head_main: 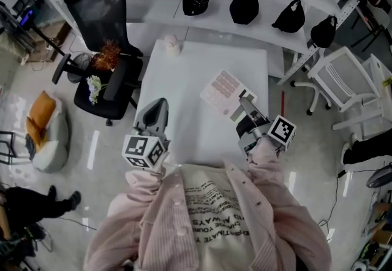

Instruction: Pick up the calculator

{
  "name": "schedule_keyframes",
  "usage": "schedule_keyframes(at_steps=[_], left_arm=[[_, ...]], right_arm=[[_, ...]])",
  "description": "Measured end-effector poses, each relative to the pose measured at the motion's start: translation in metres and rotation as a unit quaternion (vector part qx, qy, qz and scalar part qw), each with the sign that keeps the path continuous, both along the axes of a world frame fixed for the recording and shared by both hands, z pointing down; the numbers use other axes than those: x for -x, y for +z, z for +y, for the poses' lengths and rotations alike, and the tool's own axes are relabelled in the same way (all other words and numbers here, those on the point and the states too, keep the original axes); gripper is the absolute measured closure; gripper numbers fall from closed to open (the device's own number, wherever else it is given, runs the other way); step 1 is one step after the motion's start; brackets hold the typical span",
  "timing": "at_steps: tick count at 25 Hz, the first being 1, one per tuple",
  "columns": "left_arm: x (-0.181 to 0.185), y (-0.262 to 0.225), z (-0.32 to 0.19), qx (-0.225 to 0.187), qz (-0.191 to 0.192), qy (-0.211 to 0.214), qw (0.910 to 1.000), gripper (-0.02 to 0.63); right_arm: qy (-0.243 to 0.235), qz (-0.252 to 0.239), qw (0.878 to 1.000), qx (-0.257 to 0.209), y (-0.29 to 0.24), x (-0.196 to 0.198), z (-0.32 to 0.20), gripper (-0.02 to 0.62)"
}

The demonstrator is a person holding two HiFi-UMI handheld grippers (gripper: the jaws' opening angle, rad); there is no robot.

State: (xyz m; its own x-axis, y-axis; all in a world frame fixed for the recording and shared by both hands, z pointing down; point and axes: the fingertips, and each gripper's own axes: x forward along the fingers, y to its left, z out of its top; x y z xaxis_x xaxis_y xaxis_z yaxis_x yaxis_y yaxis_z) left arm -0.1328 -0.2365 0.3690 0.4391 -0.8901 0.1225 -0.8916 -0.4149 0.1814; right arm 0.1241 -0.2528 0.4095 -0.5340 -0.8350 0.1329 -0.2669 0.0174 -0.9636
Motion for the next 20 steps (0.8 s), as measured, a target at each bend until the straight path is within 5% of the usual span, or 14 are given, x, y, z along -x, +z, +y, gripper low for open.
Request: schedule_keyframes(at_steps=[20], left_arm=[[-0.0039,0.0079,-0.0052,0.005,-0.004,0.013,0.9999,0.604]], right_arm=[[0.011,0.004,1.0,0.006,0.0083,-0.0048,0.0005,0.523]])
